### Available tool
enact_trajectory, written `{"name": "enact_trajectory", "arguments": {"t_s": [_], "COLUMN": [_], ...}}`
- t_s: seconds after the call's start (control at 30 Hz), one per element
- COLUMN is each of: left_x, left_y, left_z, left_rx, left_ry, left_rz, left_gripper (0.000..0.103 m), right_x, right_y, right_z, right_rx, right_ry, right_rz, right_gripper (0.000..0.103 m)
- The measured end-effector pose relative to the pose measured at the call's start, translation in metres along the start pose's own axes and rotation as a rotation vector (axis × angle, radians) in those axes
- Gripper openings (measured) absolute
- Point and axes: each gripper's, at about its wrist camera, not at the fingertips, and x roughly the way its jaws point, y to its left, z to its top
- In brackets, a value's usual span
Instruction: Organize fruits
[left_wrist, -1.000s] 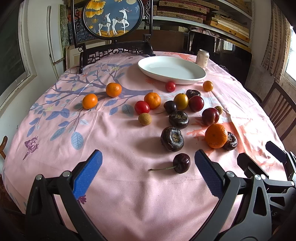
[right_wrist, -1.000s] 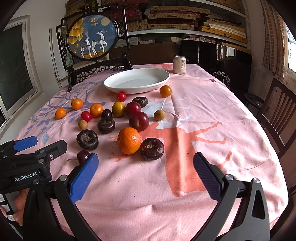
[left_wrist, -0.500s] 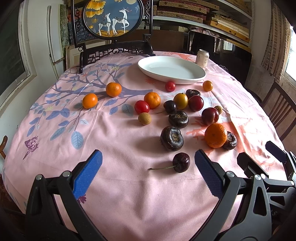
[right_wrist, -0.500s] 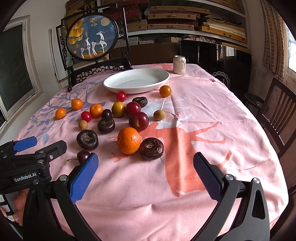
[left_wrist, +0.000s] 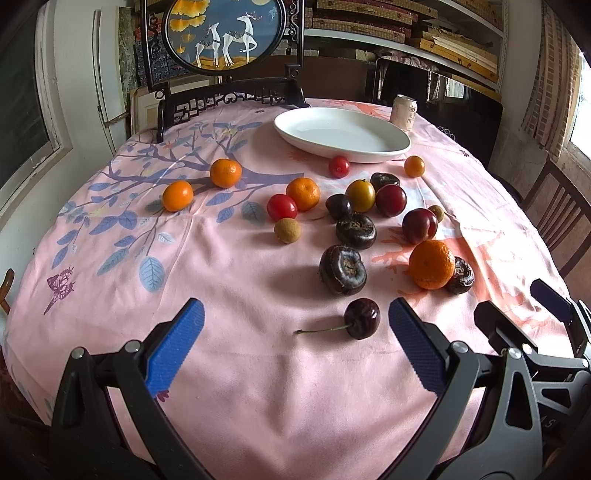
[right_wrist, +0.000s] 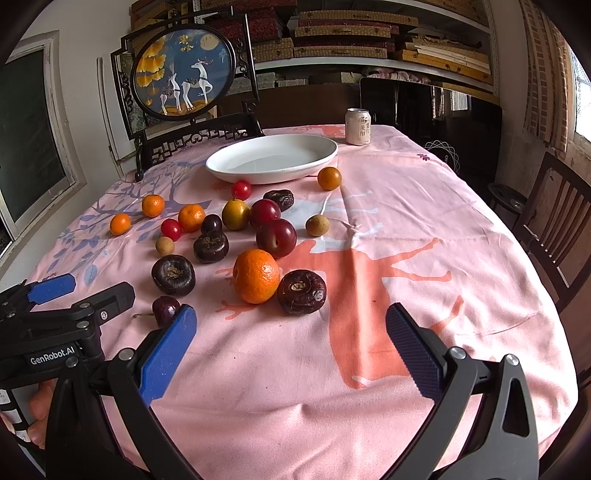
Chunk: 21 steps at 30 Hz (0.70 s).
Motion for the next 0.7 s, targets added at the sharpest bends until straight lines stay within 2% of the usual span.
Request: {"name": "enact_trajectory", "arguments": {"t_s": [0.13,0.37,0.53,0.6,0.67,0.7], "left_x": [0.003,0.024,0.039,0.042,0.046,0.049], "left_y": [0.000,0.006,-0.004,-0.011,-0.020,-0.025], "left_z": [-0.003,-0.014,-0.015,-0.013,-0.010,-0.010], "left_rx": [0.001,0.012,0.051,0.070,0.101,0.118], "left_ry": [0.013,0.087,0.119,0.122,0.130,0.137], "left_rz": [0.000,-0.037,-0.042,-0.052,-0.063,-0.068], "left_gripper": [0.101,0.101,0.101,0.098,0.089,0.081], "right_x": [0.000,0.004,0.005,0.005,0.006,0.007], "right_y": [-0.001,-0.012,-0.018,-0.020,-0.023,-0.024], "right_z": [-0.001,-0.009,-0.010,-0.009,-0.008,-0.007], "right_rx": [0.001,0.004,0.005,-0.002,-0.009,-0.009], "right_ry": [0.003,0.015,0.023,0.022,0.025,0.030], "right_rz": [-0.001,0.005,0.033,0.037,0.035,0.037], "right_gripper": [0.102,0.102,0.102,0.102,0.102,0.102]}}
